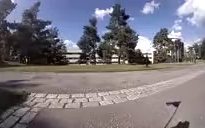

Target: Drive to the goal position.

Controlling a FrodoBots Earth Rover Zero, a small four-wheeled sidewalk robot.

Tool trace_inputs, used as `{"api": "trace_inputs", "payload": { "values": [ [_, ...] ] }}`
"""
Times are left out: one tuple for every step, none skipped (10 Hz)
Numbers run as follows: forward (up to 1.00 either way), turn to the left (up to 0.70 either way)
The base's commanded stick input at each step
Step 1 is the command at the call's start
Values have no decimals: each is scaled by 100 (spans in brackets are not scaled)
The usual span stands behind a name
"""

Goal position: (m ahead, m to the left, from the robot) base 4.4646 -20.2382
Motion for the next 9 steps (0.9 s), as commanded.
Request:
{"api": "trace_inputs", "payload": {
  "values": [
    [0, 0],
    [0, 0],
    [0, 0],
    [70, 0],
    [70, 0],
    [70, 0],
    [70, 0],
    [70, 0],
    [70, 0]
  ]
}}
